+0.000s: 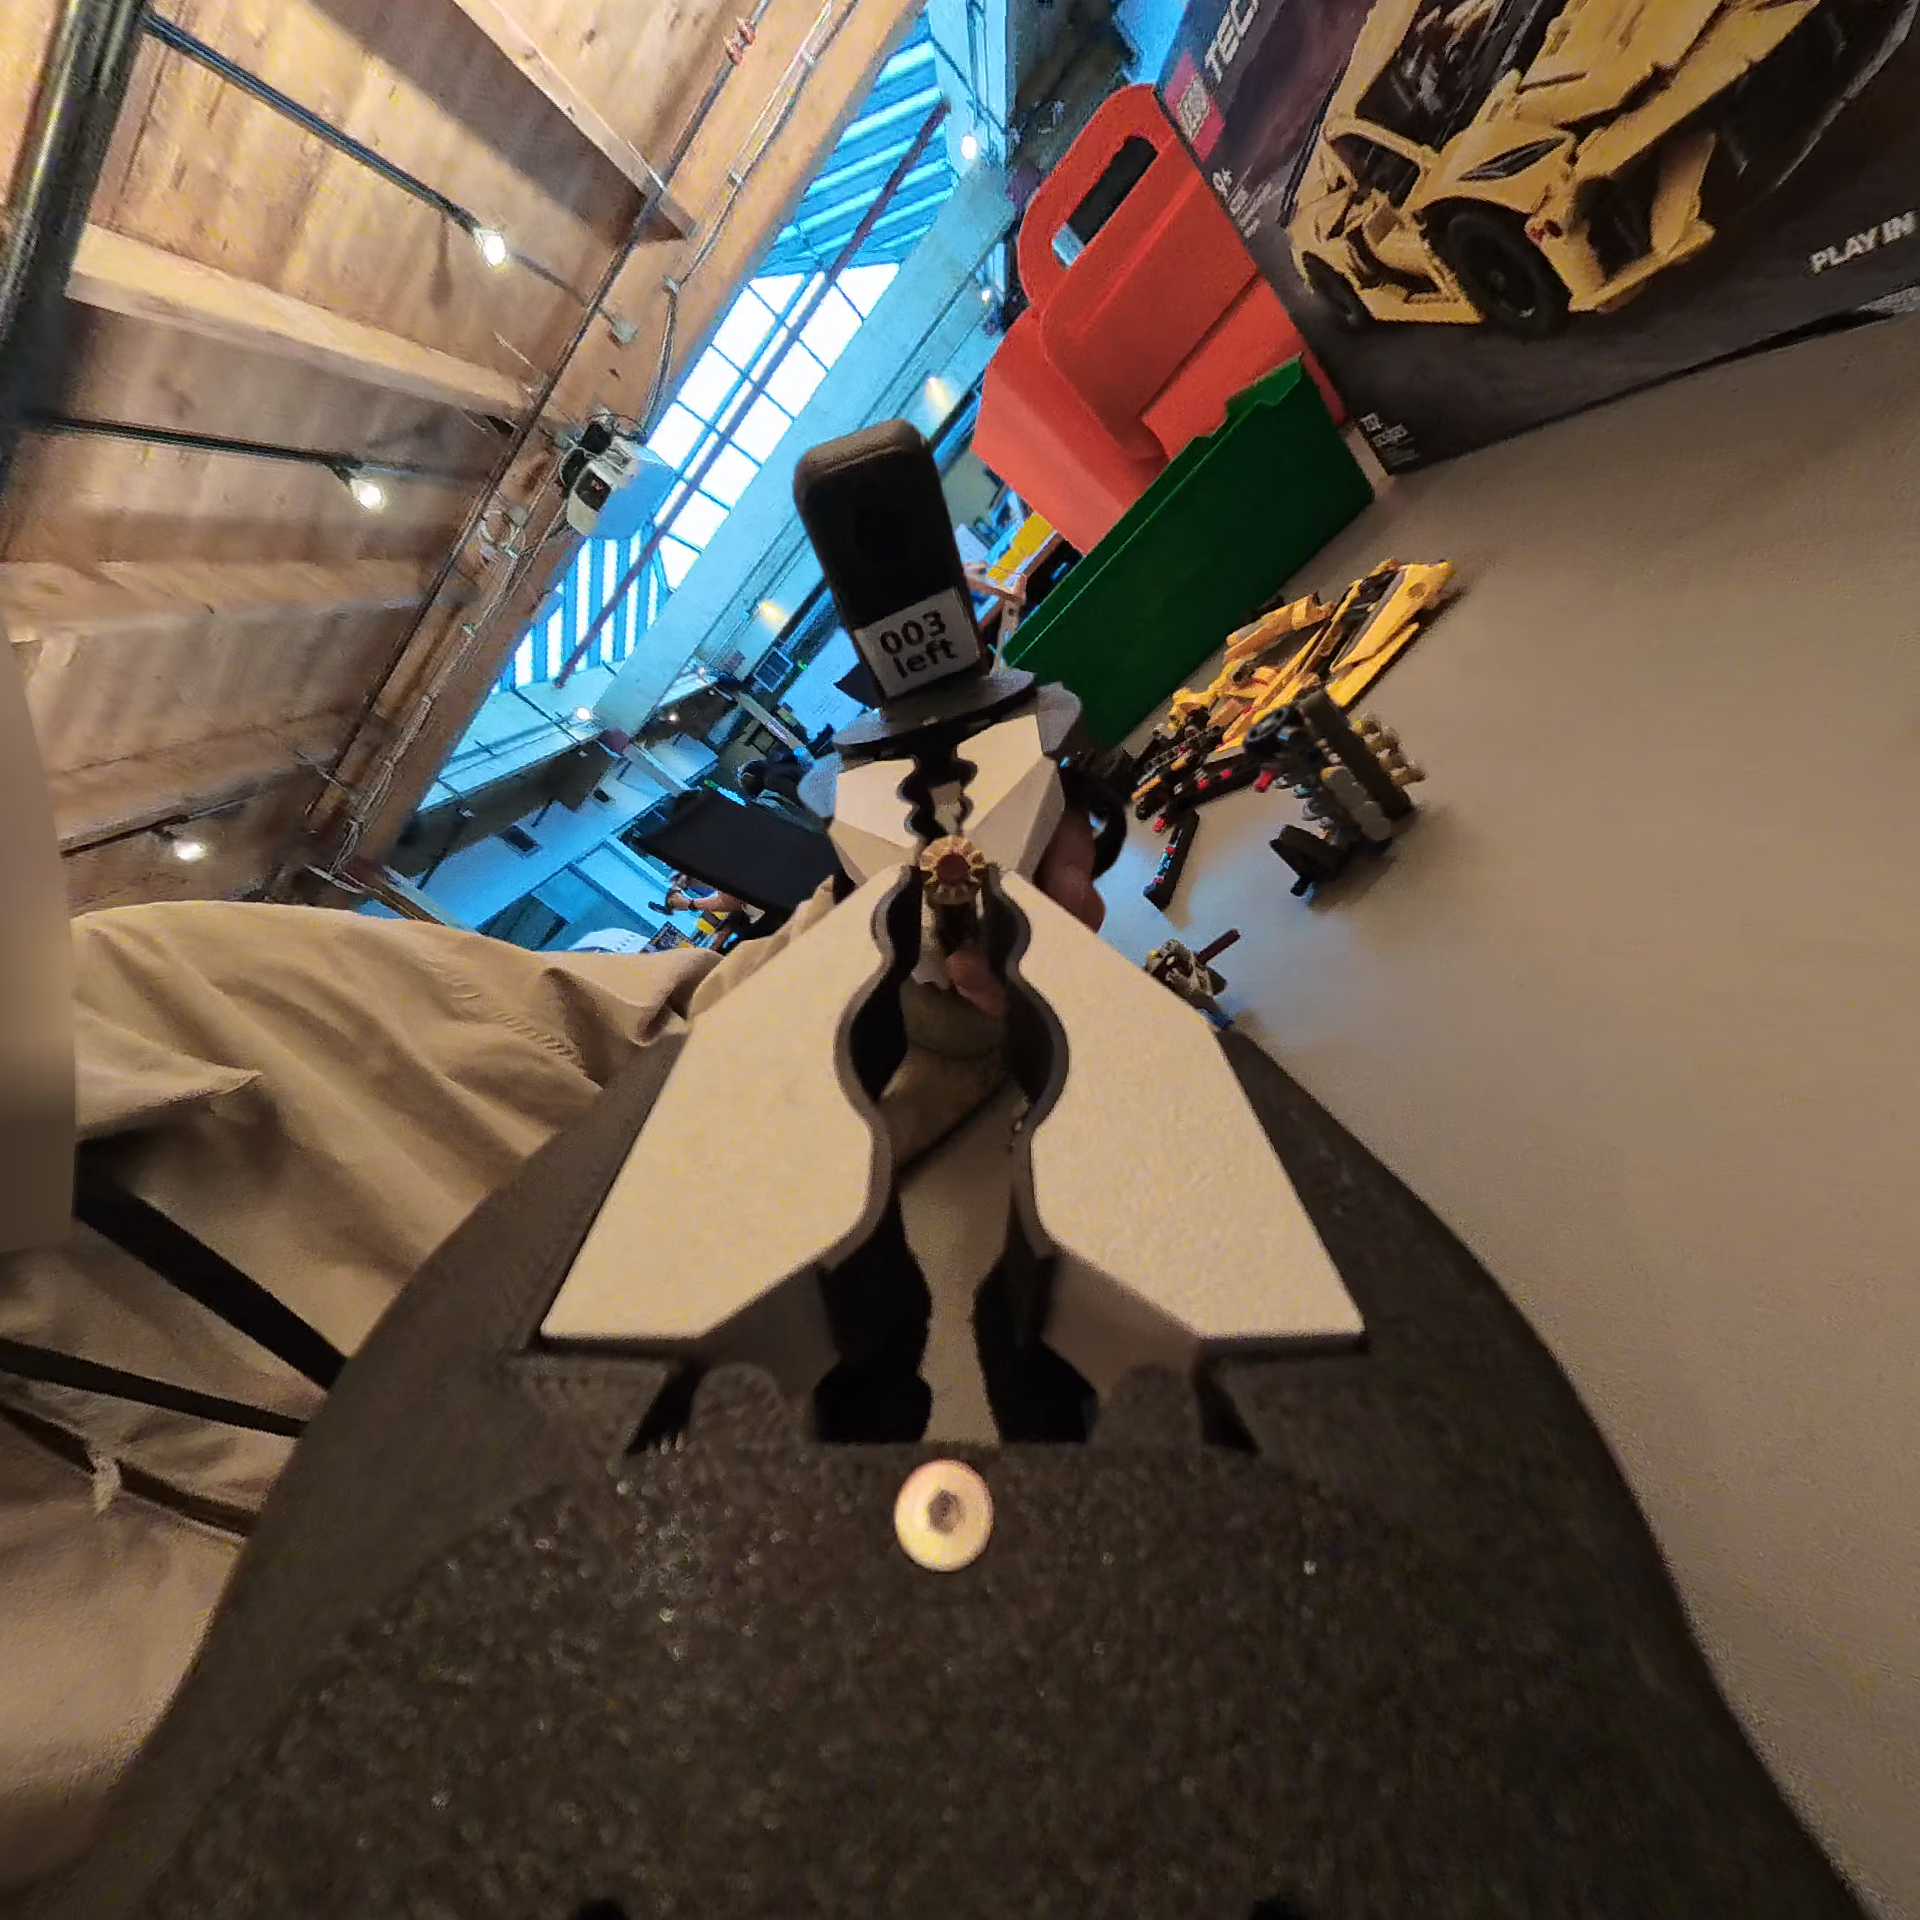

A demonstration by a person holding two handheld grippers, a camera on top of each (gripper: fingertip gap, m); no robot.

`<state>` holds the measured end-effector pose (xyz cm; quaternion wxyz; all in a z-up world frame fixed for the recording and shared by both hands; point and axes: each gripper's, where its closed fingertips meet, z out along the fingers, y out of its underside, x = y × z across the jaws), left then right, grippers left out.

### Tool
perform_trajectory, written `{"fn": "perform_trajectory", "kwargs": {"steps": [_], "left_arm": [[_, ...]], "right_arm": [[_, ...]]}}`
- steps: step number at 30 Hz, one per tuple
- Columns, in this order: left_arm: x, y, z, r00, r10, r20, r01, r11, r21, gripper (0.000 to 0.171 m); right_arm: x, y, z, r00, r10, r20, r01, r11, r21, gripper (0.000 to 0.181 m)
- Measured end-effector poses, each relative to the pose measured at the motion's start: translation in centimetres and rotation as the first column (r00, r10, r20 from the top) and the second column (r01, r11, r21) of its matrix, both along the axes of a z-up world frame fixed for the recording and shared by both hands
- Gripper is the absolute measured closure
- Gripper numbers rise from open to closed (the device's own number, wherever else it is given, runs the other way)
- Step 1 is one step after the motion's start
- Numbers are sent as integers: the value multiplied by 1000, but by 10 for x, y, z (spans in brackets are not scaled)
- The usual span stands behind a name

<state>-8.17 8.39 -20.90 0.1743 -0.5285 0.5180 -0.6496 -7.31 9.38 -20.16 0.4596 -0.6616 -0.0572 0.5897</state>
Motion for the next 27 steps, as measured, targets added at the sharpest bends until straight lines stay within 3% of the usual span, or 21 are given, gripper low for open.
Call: {"fn": "perform_trajectory", "kwargs": {"steps": [12, 16, 27], "left_arm": [[-1, 6, 13, 998, 29, 54, -24, 995, -92, 168], [1, -2, 7, 999, 6, 33, -4, 999, -50, 171], [4, 2, -4, 999, 35, -24, -36, 999, -10, 171]], "right_arm": [[-21, -5, -14, 978, 20, 208, -31, 998, 49, 176], [-33, -6, -23, 961, 39, 273, -54, 997, 47, 181], [-19, 0, -25, 938, -47, 342, 22, 997, 75, 181]]}}
